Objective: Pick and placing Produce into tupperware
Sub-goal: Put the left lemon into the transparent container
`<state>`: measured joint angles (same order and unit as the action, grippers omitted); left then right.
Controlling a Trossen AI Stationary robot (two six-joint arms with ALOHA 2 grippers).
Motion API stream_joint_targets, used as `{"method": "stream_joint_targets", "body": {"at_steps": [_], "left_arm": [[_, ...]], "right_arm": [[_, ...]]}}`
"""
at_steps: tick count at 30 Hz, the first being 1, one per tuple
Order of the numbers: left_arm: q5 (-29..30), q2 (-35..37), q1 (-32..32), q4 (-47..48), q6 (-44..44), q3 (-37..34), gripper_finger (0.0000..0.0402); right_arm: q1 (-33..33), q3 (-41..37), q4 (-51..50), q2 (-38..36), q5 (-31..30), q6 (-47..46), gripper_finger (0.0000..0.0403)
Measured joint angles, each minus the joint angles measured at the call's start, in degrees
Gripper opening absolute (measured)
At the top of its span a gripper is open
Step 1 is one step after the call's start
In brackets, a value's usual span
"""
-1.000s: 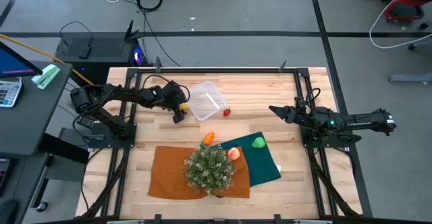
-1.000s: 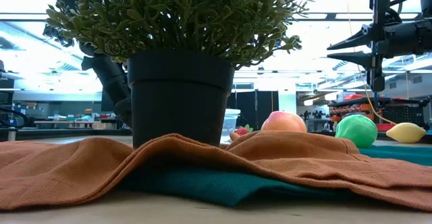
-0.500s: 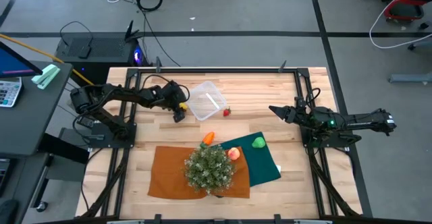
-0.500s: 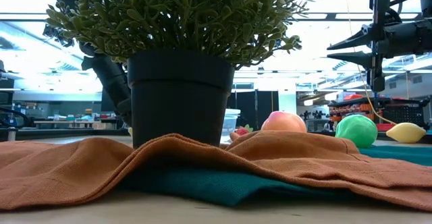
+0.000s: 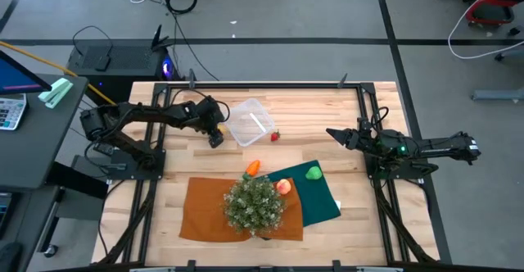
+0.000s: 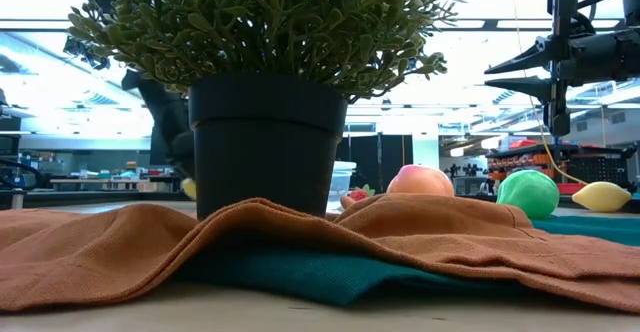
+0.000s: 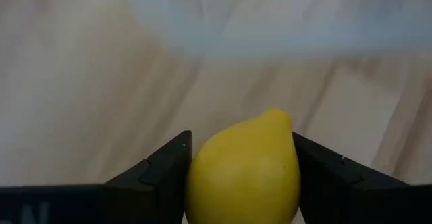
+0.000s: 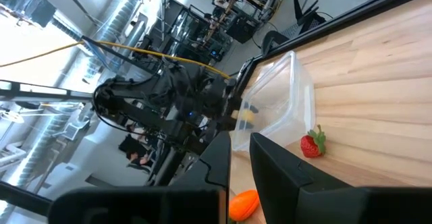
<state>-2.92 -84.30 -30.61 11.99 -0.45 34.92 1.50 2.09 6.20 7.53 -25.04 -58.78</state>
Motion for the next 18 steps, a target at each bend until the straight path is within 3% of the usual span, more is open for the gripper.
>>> {"method": "stream_joint_targets", "body": {"at_steps": [10,18], "left_arm": [[-0.04,11.87,0.00,9.12,3.37,0.04,0.0217],[-4.49,20.24,0.00,-0.96,17.33,0.14,0.0222]], "right_arm": [[0.02,0.00,-0.33,-0.01,0.00,0.35,0.0028],[0.01,0.00,-0.37,-0.02,0.00,0.38,0.0028]]}}
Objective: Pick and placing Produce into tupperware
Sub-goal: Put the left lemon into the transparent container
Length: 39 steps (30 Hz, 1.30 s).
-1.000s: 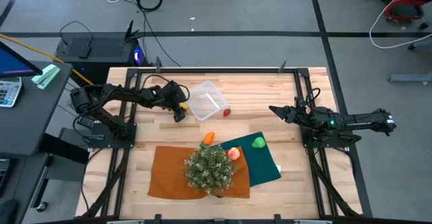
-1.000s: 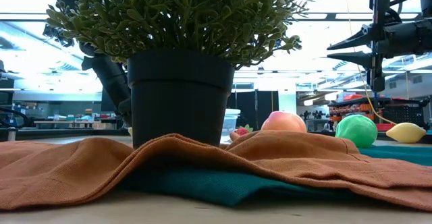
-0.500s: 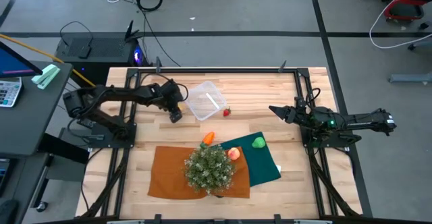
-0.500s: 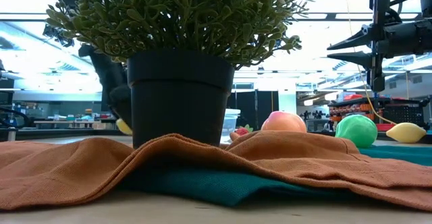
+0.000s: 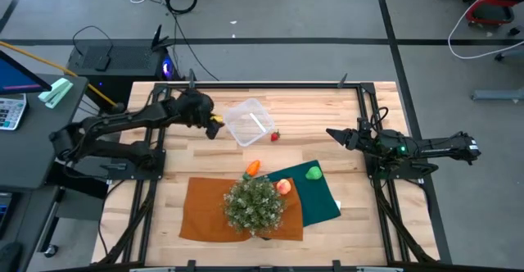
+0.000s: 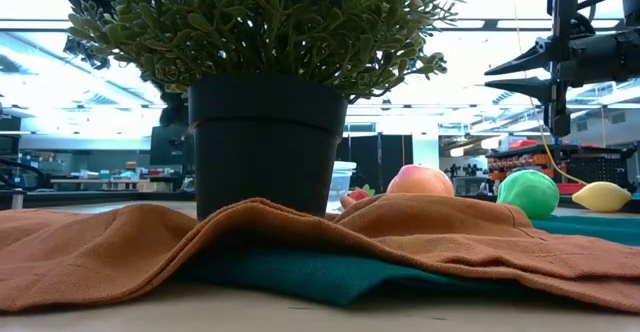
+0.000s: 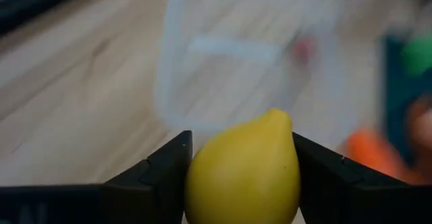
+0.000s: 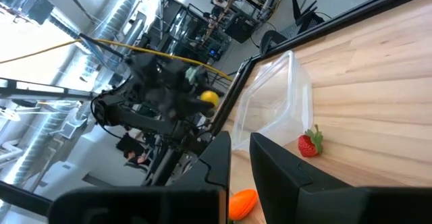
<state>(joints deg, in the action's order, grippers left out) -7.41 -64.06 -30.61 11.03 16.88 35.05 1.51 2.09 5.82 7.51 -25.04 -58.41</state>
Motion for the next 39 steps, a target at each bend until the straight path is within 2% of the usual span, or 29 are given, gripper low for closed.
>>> {"method": "stream_joint_targets", "body": {"at_steps": [5,11,15,19,24,31,35,39], "left_arm": [[-2.77,0.35,0.31,-14.81,9.66,0.06,0.0217],[-1.75,-0.13,1.31,-28.71,12.29,0.08,0.0217],[0.15,-1.42,1.27,-32.75,11.97,1.94,0.0220],[0.28,-4.98,1.61,-32.86,7.42,7.60,0.0218],[-0.66,-11.32,1.64,-22.00,-0.82,18.82,0.0217],[-2.12,-19.52,1.62,0.78,-10.98,36.67,0.0224],[-2.13,-23.89,1.42,11.49,-13.05,43.56,0.0217],[-2.11,-28.56,1.43,22.24,-11.52,47.13,0.0219]], "right_arm": [[-0.02,0.00,-0.02,0.00,0.00,0.00,0.0028],[0.00,0.00,-0.02,0.00,0.00,0.00,0.0028],[-0.01,0.00,-0.02,0.00,0.02,0.00,0.0028],[-0.02,0.00,-0.02,0.00,0.07,0.02,0.0028],[0.00,0.00,-0.04,0.00,0.17,0.13,0.0028],[0.00,0.00,-0.09,0.00,2.42,0.13,0.0028],[0.00,0.00,-0.58,0.01,2.93,0.45,0.0028],[0.00,0.00,-1.44,0.11,2.91,0.56,0.0028]]}}
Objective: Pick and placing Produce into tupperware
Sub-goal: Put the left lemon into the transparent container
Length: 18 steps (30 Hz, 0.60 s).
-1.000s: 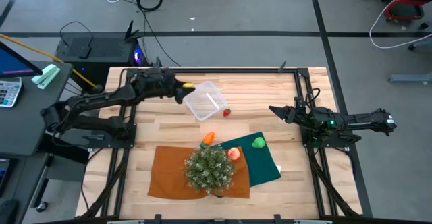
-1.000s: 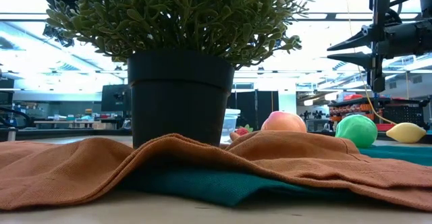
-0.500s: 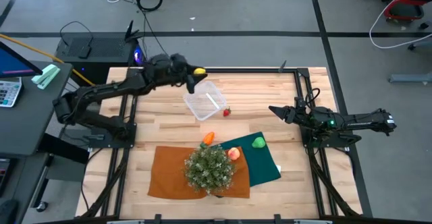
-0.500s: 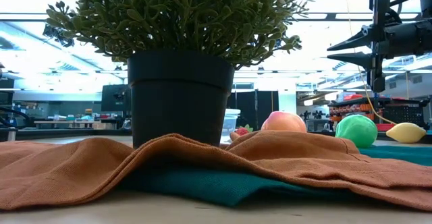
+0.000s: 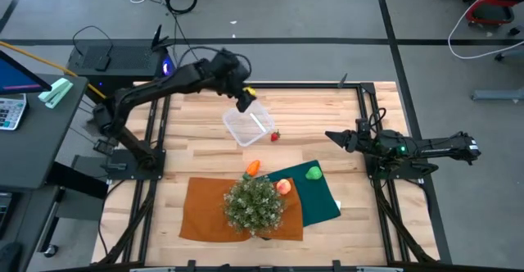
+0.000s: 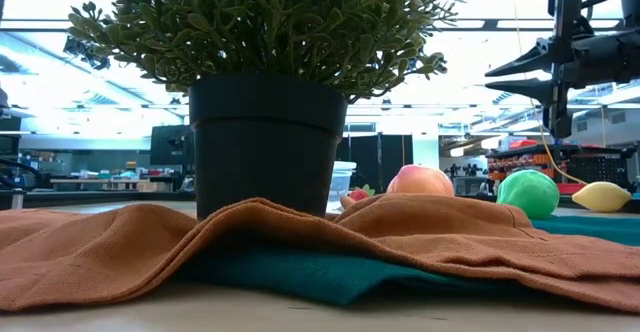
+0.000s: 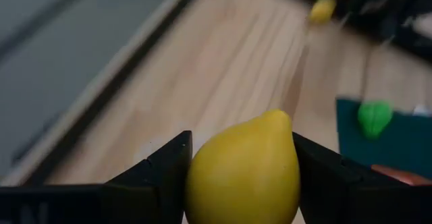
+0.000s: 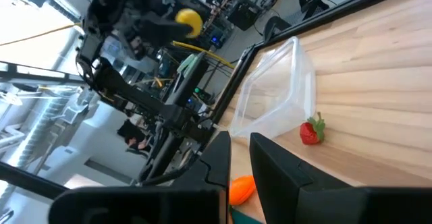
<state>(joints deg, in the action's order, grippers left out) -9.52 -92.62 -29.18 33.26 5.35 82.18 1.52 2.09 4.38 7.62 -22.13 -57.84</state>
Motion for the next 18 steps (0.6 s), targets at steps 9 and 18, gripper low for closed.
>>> {"method": "stream_joint_targets", "body": {"at_steps": [9,18], "left_arm": [[0.31,-5.94,1.98,7.21,6.64,0.12,0.0217],[1.63,-9.63,3.30,12.51,8.42,0.19,0.0228]], "right_arm": [[0.00,0.00,-1.63,0.00,1.64,-0.02,0.0028],[0.00,0.00,-1.64,0.00,2.89,-0.04,0.0028]]}}
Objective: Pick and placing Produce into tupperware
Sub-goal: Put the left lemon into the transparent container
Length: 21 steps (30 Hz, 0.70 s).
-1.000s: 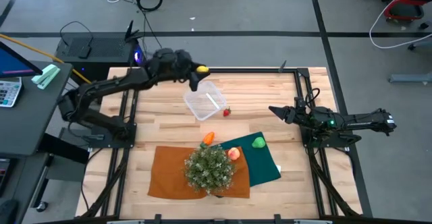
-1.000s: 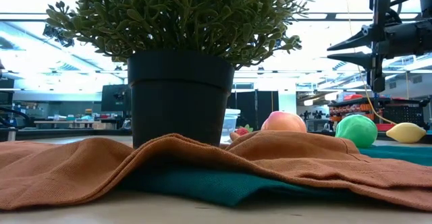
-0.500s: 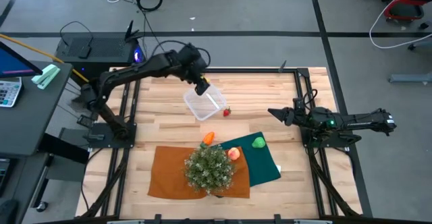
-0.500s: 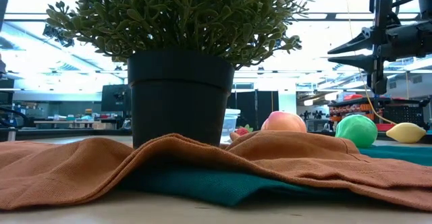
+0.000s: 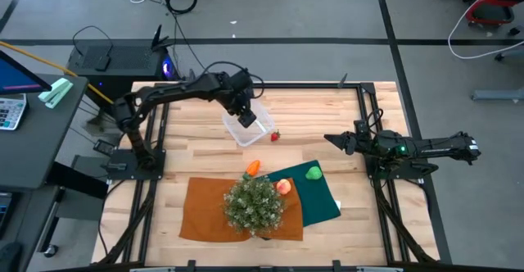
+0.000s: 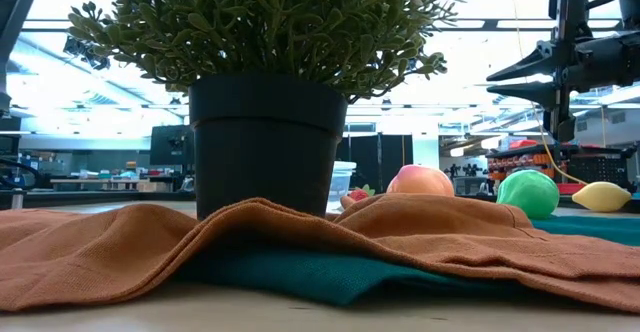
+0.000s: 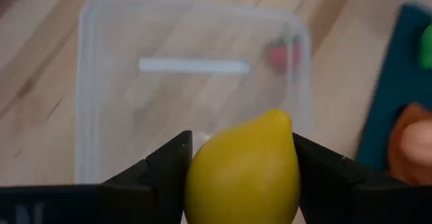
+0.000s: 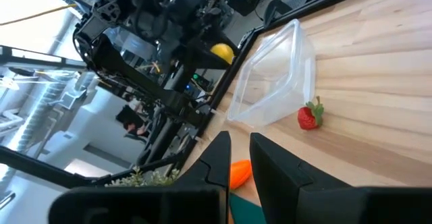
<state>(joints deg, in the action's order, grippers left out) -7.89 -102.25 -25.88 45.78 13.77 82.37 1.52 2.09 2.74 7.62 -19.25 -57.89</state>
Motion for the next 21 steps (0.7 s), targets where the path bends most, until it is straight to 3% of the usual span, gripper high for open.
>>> {"method": "stream_joint_targets", "body": {"at_steps": [21], "left_arm": [[10.15,-7.89,5.65,2.84,-10.48,-0.04,0.0217]], "right_arm": [[0.00,0.00,-0.56,0.92,1.79,-0.81,0.0028]]}}
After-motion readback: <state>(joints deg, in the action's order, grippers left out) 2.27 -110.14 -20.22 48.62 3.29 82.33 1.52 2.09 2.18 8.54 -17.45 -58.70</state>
